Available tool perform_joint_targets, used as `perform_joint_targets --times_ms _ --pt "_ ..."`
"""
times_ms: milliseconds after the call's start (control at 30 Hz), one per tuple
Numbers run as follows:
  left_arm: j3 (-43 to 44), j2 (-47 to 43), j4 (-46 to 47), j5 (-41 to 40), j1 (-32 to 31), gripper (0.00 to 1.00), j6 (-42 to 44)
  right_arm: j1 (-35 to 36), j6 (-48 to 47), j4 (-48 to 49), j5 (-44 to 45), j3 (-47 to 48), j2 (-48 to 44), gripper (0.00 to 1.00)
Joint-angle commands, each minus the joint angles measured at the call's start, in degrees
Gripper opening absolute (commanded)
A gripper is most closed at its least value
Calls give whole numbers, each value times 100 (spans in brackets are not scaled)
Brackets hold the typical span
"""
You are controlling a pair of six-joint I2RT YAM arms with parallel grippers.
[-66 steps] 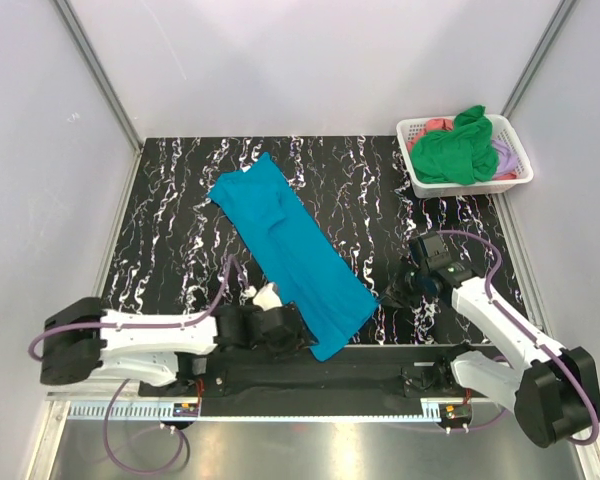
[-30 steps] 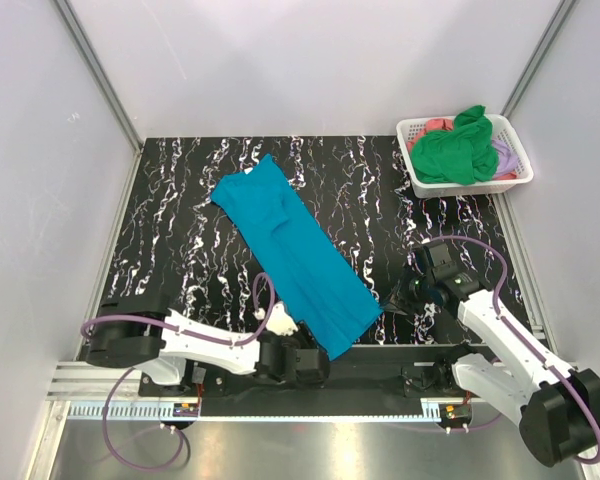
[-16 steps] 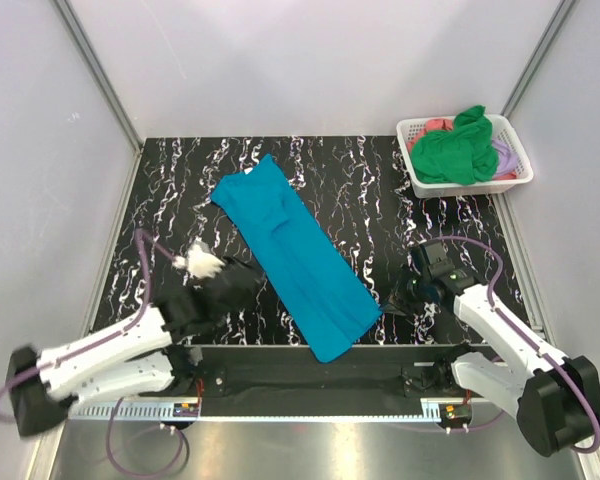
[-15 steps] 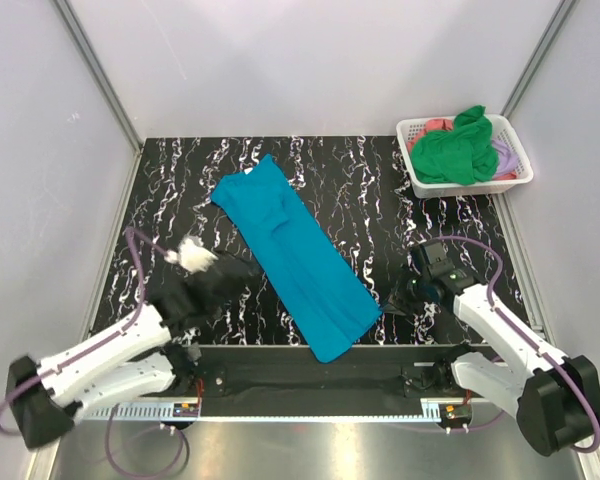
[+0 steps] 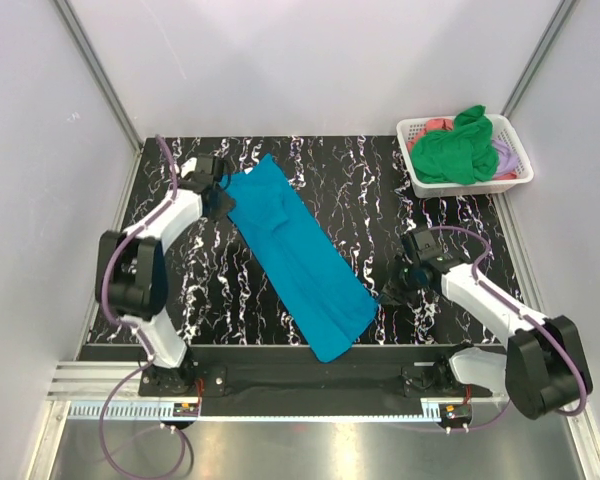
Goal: Fold and stack the t-shirts
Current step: Fold the tshirt
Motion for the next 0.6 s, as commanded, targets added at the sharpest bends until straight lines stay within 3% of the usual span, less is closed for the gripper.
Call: perform_joint_targets --times_ms 0,567 --pt "617 733 155 514 312 30 420 34 11 414 91 219 279 0" --pt "3588 3617 -241 1286 857 35 1053 34 600 1240 65 728 1238 0"
